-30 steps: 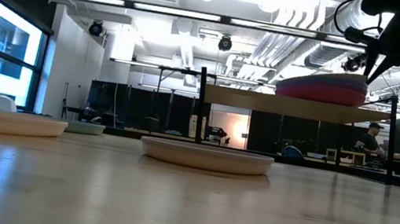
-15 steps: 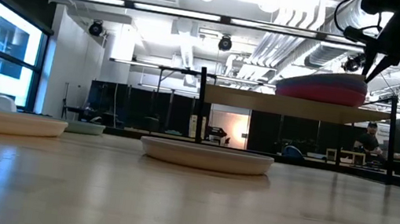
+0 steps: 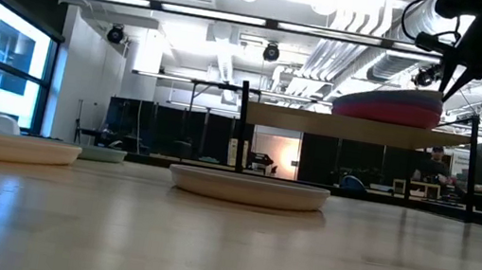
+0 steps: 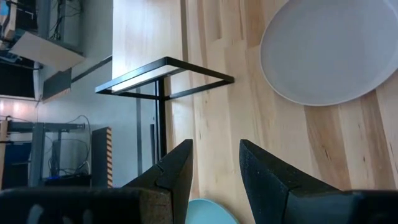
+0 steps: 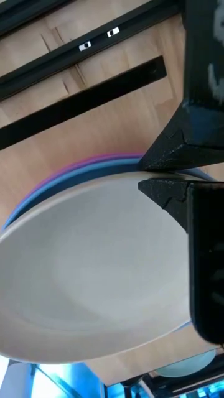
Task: Place and stack plates onto a shelf
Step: Stack the light gray plate on top of the blue plate on the shelf
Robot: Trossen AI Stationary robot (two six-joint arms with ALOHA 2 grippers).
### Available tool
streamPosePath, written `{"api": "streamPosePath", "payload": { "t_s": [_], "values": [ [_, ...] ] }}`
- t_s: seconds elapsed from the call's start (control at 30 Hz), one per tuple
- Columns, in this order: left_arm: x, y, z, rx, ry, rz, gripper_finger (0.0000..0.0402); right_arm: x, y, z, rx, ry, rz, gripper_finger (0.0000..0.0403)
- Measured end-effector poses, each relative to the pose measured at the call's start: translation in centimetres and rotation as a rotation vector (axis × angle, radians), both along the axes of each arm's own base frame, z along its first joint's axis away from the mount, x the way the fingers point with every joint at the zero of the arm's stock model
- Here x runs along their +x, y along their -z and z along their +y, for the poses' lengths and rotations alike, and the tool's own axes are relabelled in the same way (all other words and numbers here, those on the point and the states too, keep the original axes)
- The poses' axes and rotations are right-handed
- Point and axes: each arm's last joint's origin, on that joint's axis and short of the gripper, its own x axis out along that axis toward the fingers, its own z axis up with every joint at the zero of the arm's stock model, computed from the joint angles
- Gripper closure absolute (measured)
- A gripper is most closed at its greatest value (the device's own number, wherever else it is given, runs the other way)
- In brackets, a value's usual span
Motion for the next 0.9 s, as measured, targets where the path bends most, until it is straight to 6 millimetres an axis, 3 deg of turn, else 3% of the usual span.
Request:
{"api": "streamPosePath", "payload": {
  "t_s": [0.63,0.9],
  "values": [
    [0.01,0.0,0.0,0.0,0.0,-0.001,0.0282,0.1,-0.14,-0.22,-0.027,0.007,-0.009,0.0397],
    [0.01,0.0,0.0,0.0,0.0,-0.001,0.0282,0.11,-0.16,-0.26,-0.045,-0.024,0.008,0.0299]
  ]
}}
